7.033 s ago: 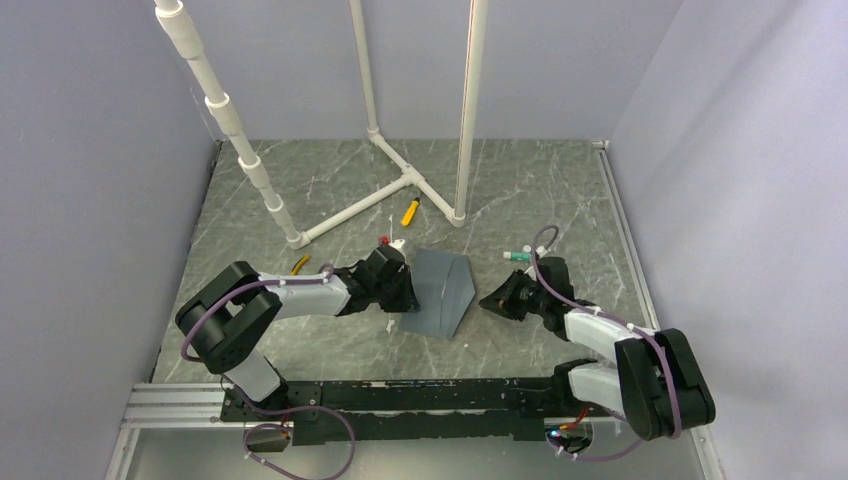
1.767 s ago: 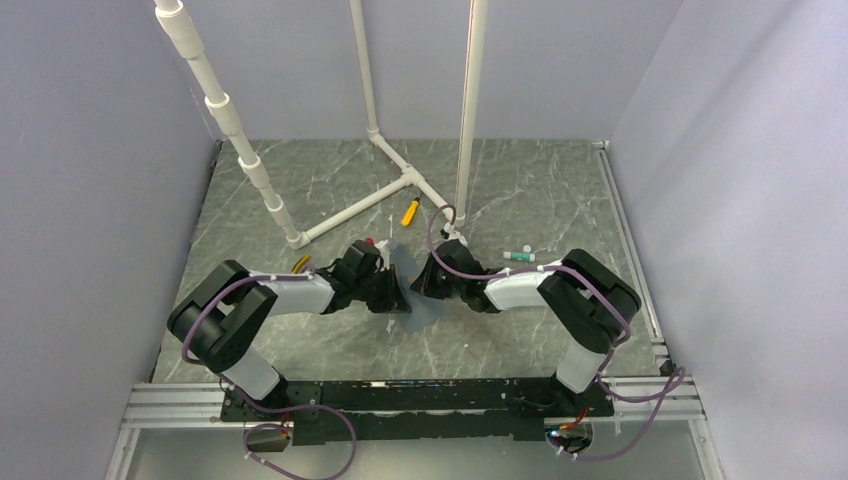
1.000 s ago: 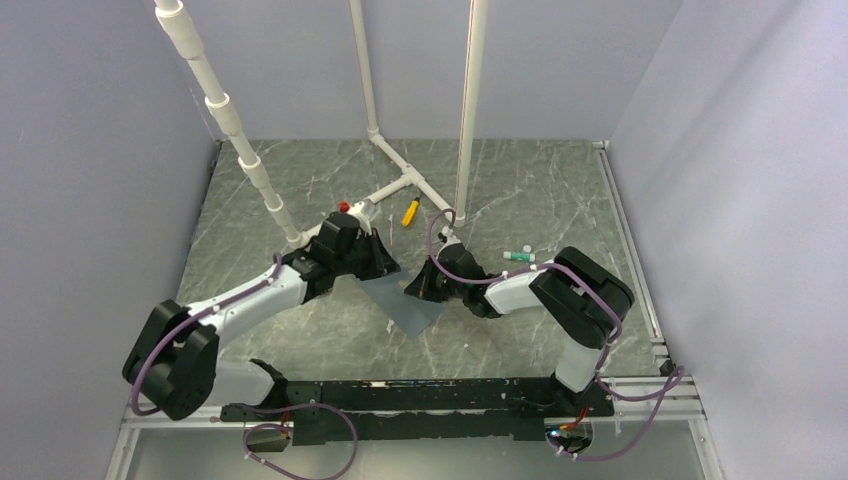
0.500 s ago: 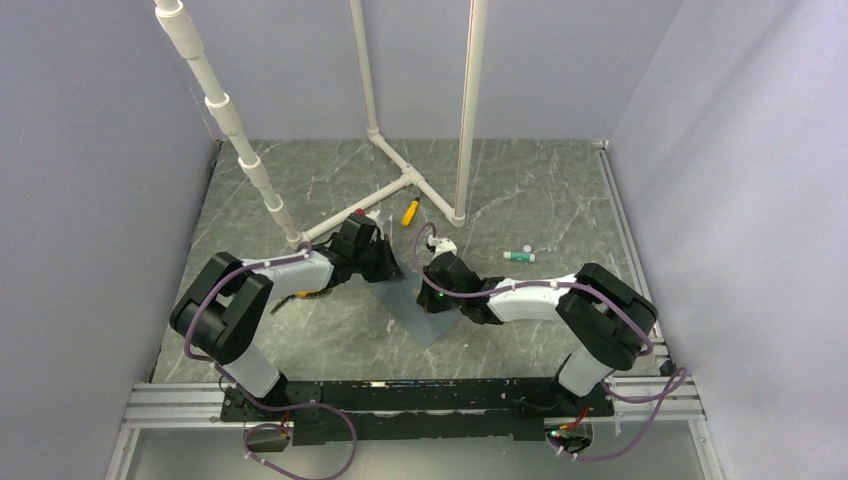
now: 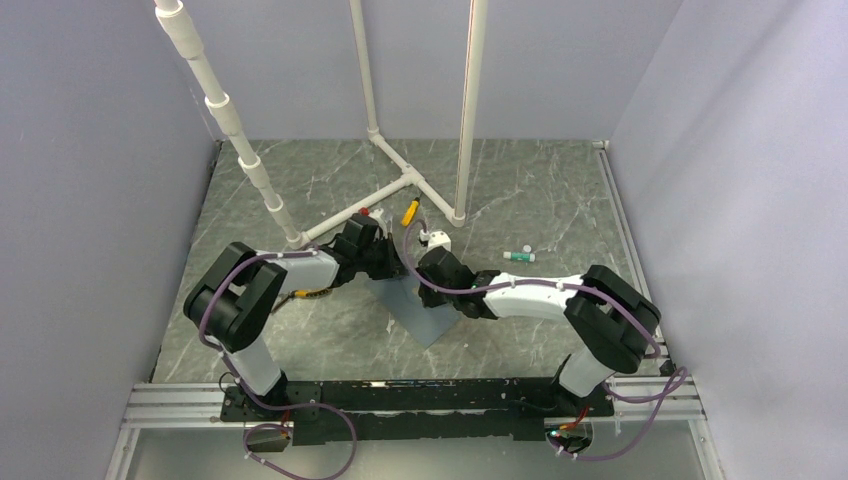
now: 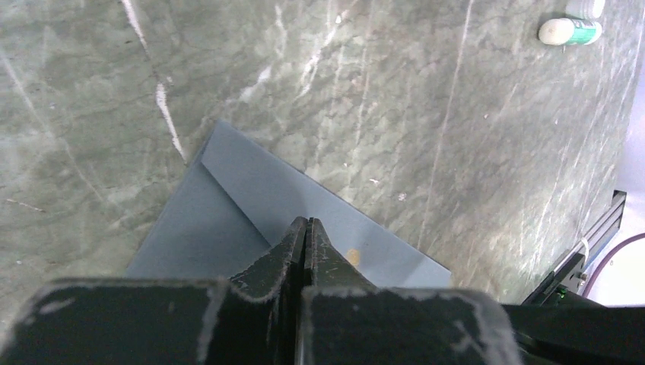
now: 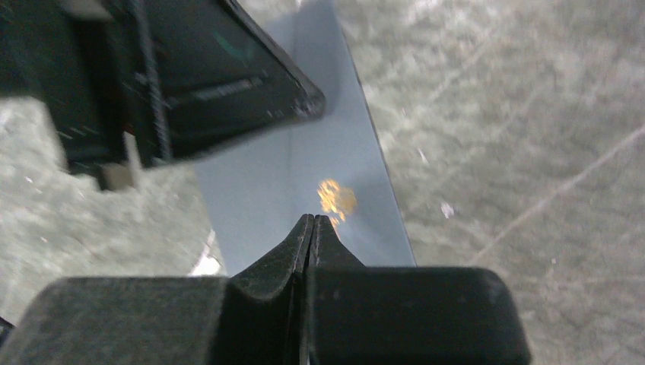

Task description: Place the letter into the envelope and seal it

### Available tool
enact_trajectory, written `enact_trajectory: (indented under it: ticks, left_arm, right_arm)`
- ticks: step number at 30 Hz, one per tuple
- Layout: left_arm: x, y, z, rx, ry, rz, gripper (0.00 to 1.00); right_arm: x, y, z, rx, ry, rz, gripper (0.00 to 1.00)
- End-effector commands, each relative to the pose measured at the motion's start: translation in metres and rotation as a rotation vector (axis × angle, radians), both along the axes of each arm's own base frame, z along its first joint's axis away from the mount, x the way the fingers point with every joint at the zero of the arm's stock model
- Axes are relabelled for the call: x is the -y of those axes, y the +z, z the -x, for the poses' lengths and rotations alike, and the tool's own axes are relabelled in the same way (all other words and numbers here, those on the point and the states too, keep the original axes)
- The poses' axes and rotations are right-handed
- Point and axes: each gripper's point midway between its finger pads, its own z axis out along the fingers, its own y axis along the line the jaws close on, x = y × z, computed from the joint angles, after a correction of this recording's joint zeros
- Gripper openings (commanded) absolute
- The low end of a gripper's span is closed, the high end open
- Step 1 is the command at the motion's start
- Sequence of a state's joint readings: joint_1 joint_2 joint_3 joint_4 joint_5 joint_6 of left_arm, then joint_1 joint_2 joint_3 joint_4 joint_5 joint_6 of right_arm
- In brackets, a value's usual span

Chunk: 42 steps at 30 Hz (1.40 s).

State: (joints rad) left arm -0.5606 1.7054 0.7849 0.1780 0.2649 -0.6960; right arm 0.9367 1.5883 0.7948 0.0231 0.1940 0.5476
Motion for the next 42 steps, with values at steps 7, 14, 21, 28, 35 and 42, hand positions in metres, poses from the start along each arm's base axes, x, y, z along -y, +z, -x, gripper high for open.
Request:
enact_trajectory:
  ticks: [7,14,21,28,35,42]
  left_arm:
    - [-0.015,-0.021,0.006,-0.093,0.055,0.056,0.03]
    - [-0.018,-0.036,0.014,-0.15,0.05,0.072,0.02]
    - [-0.02,-0.041,0.015,-0.164,0.05,0.069,0.03]
    - [-0.022,-0.043,0.013,-0.174,0.056,0.062,0.02]
    - [-0.024,-0.042,0.011,-0.173,0.06,0.057,0.03]
    - [-0.026,-0.043,0.01,-0.175,0.061,0.05,0.03]
  right_arm:
    - [-0.034,0.005,-0.028,0.061,0.009,0.082,0.07]
    - [-0.036,-0.008,-0.03,0.047,-0.006,0.149,0.04]
    - [-0.031,-0.031,-0.02,-0.012,0.001,0.212,0.03]
    - [-0.008,-0.052,0.008,-0.112,-0.02,0.252,0.01]
    - [0.002,-0.055,0.029,-0.146,0.003,0.238,0.01]
    - [0.006,-0.06,0.035,-0.159,0.013,0.253,0.01]
